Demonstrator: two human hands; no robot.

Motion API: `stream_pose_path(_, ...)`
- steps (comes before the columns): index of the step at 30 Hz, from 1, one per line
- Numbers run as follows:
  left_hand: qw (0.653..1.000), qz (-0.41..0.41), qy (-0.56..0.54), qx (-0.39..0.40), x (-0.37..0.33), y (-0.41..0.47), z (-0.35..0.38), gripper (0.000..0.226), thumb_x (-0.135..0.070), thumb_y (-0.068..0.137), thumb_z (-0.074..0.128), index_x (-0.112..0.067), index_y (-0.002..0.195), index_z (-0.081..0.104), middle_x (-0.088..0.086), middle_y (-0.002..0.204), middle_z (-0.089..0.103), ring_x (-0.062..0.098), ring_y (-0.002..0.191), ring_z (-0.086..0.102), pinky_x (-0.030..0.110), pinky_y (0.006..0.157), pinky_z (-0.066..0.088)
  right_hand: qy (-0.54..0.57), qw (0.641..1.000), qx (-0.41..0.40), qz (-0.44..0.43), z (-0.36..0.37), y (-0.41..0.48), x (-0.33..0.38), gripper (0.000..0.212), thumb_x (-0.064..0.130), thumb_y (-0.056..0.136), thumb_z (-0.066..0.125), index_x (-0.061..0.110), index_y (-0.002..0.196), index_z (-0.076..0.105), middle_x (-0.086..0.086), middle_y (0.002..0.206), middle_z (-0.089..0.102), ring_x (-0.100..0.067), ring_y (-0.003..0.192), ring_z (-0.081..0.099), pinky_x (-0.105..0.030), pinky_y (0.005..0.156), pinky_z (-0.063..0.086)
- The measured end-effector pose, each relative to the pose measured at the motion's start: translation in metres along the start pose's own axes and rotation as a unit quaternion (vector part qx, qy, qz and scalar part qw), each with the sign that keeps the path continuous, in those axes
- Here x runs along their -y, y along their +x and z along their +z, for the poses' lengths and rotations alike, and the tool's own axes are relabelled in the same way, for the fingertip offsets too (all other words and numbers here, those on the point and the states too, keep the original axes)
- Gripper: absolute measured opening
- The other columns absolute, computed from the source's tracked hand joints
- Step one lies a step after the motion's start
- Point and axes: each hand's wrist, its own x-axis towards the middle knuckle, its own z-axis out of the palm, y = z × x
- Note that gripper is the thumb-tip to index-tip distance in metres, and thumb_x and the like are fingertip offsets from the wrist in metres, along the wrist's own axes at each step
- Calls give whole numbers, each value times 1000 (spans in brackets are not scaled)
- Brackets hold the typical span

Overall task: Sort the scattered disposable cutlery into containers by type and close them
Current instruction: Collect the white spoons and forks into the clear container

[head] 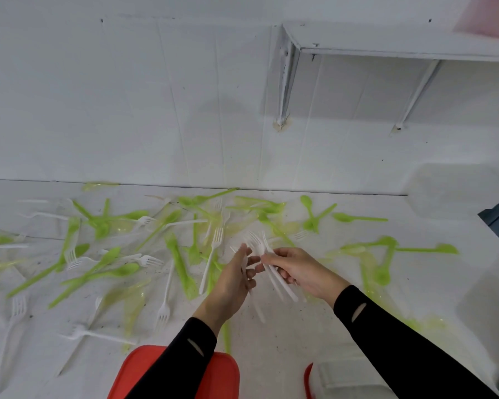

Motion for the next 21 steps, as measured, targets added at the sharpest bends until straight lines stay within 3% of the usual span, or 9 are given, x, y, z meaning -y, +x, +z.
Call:
stream_pose_path(3, 997, -21, -47, 53, -1, -1, 1, 48, -37, 102, 24, -9, 115, 60, 2, 100, 62, 12, 71, 48, 28, 65, 31, -14, 1000, 2, 10, 3, -1, 0, 16, 27, 93, 61, 13, 91, 69, 1, 87, 76, -8, 52, 36, -18, 46, 28)
stream_pose_path(7, 999, 10, -18, -25, 0, 1, -2, 15, -17, 100, 42, -11, 97, 56, 1, 88, 53, 13, 78, 47, 27, 75, 38, -39, 999, 2, 31, 5, -3, 3, 21, 28, 93, 58, 13, 87, 70, 11, 68, 71, -6, 49, 35, -18, 46, 28)
stream_pose_path(12, 993, 53, -92, -55, 1, 1, -5, 11, 1, 100, 42, 1, 103, 53, 17, 110, 68, 28, 103, 66, 37, 89, 53, -37, 998, -41, 6, 4, 2, 1, 25, 29, 91, 57, 12, 82, 73, 5, 81, 72, -3, 45, 39, -18, 47, 31)
stream_pose_path(14, 993, 57, -93, -47, -1, 0, -4, 17, 4, 99, 37, 2, 106, 52, 24, 109, 66, 32, 98, 67, 43, 90, 54, -31, 999, -20, 15, 5, 2, -1, 24, 30, 91, 58, 13, 83, 74, 3, 88, 75, -5, 48, 38, -21, 48, 28)
stream_pose_path(16, 995, 48, -90, -19, -3, -3, -1, 26, -3, 100, 35, 6, 116, 53, 32, 111, 61, 37, 93, 66, 48, 87, 56, -30, 999, 9, 24, 8, 2, -3, 21, 29, 91, 59, 12, 87, 73, 1, 91, 76, -7, 49, 36, -21, 48, 27)
stream_pose_path(19, 993, 21, -120, 8, -7, -5, 0, 55, -37, 107, 25, 6, 123, 55, 28, 113, 65, 36, 91, 70, 43, 72, 58, -15, 999, 5, 32, 11, 5, -7, 24, 30, 93, 58, 11, 92, 72, -2, 92, 76, -10, 50, 33, -22, 47, 27)
stream_pose_path(21, 997, 21, -74, 28, -8, -6, 2, 61, -45, 106, 25, 4, 122, 57, 25, 115, 66, 36, 100, 68, 45, 85, 56, -13, 1000, 9, 25, 8, 7, -10, 27, 35, 92, 59, 10, 93, 71, -3, 90, 74, -11, 51, 29, -22, 47, 25)
